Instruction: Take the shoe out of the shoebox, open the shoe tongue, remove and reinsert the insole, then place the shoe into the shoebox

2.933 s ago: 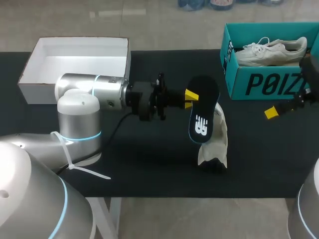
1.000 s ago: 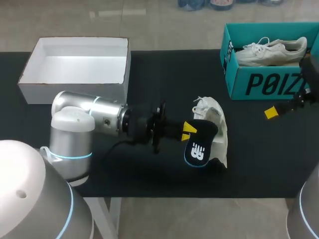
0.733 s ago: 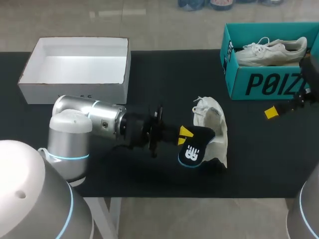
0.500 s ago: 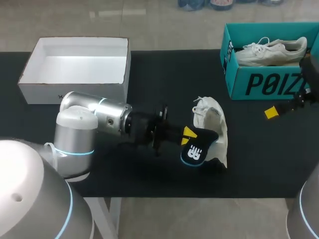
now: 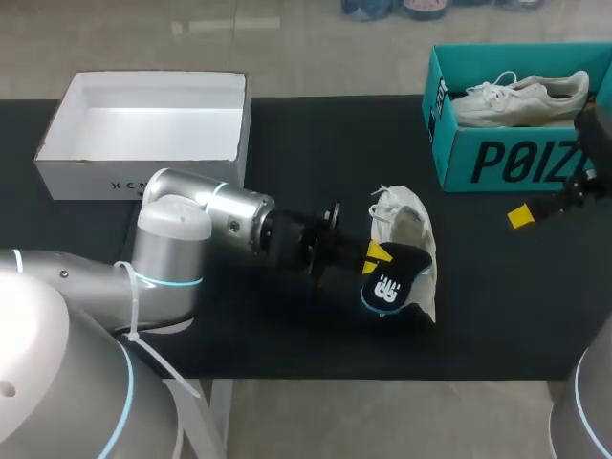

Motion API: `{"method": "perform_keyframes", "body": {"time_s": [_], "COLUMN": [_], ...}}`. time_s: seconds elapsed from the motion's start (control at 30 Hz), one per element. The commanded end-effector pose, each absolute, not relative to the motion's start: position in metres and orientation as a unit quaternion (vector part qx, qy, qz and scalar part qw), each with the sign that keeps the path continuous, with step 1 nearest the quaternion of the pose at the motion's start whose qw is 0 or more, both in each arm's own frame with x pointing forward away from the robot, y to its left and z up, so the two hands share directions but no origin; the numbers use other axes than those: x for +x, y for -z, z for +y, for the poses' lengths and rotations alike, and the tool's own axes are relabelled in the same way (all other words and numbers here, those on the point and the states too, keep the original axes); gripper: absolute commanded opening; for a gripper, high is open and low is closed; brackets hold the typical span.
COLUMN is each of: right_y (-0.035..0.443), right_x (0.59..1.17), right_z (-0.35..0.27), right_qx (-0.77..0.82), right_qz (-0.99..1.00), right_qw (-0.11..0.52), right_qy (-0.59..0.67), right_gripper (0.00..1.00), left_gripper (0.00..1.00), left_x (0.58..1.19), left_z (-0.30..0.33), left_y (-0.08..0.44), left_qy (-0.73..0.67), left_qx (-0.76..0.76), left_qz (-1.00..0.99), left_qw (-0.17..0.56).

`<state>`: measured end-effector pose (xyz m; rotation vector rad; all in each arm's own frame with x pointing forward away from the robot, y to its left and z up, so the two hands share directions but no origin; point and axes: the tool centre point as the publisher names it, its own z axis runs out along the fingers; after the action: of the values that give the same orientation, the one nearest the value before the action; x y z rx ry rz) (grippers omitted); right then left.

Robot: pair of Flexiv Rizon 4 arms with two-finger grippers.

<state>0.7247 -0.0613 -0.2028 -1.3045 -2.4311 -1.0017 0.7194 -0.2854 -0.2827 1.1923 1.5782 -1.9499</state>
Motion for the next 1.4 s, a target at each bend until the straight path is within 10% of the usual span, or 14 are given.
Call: {"method": "perform_keyframes", "body": {"time_s": [0.03,1.4], "right_y": [0.203,0.203], "right_x": [0.723,0.723], "right_z": [-0.061,-0.061], "right_qx": [-0.443,-0.443], "right_qz": [-0.824,-0.824], "right_qw": [0.102,0.102], "right_qy": [0.339,0.339], "right_gripper": [1.0,1.0], "left_gripper": [0.0,0.0], "left_x": [0.725,0.777], "left_z": [-0.299,-0.328], "left_y": [0.285,0.333], "left_qy": [0.697,0.642], "left_qx": [0.428,0.416], "left_qz": [0.548,0.608], "left_qw": [0.173,0.211]}}
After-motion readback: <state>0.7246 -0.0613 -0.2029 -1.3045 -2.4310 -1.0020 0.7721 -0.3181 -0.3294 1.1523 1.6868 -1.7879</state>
